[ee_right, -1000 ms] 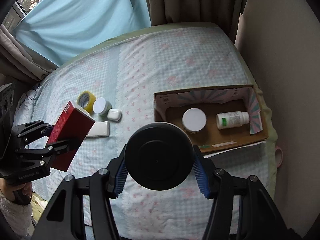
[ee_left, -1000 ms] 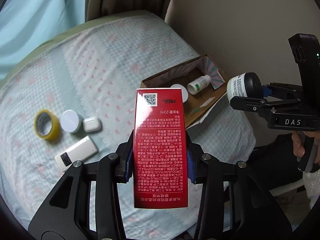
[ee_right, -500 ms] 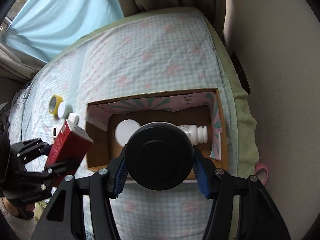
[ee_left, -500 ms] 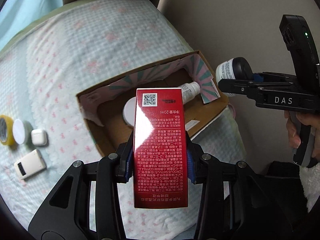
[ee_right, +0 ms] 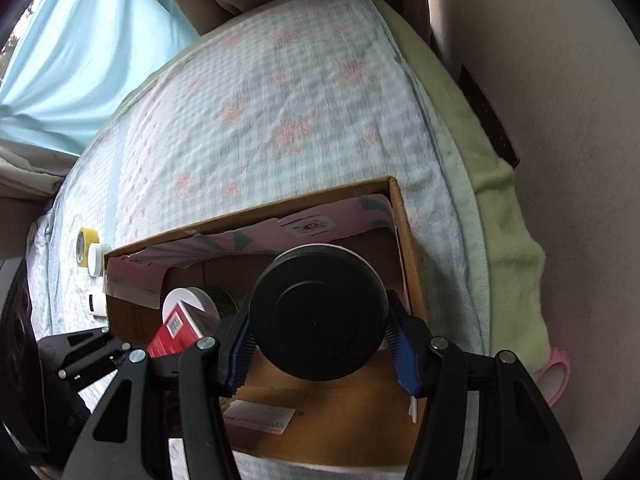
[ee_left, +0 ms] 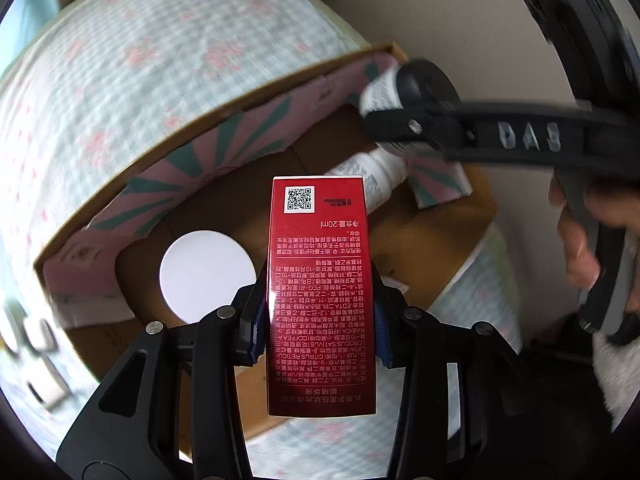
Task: Organize rigid objects
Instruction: 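Carry the red box and black jar over the cardboard box, then lower both items into the box and open both tools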
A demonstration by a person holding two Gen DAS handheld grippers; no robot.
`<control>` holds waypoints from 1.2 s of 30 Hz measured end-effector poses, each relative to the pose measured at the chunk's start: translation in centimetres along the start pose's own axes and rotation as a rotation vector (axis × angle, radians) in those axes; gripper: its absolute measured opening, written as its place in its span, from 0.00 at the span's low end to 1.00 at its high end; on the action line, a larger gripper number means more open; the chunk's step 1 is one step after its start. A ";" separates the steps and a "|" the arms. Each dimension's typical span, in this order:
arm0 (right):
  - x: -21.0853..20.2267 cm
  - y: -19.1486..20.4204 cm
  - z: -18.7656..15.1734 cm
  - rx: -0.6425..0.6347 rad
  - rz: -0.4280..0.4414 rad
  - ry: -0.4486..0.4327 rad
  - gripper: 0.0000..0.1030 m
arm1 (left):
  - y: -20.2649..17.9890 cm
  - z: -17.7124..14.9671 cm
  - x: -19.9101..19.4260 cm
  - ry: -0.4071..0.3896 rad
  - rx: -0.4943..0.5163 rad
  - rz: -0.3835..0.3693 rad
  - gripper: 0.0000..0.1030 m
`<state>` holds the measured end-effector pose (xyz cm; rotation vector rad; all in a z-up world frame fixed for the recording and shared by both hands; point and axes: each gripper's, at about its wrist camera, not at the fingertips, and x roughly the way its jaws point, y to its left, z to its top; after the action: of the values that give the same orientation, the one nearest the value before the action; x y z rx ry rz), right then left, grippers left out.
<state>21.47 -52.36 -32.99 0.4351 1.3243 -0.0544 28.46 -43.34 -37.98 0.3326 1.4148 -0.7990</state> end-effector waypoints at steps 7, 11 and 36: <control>1.7 0.3 1.2 -0.047 0.028 0.008 0.53 | -1.0 0.3 1.4 0.028 0.109 0.077 0.36; 1.8 0.3 1.7 -0.036 0.034 -0.002 0.62 | -1.1 0.3 1.6 0.037 0.121 0.142 0.51; -6.1 3.6 -0.6 -0.013 0.021 -0.047 1.00 | 0.5 -5.7 -9.0 -0.075 0.013 0.111 1.00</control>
<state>20.33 -50.09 -26.31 0.4344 1.2735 -0.0378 24.93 -36.62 -30.47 0.3847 1.3104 -0.7232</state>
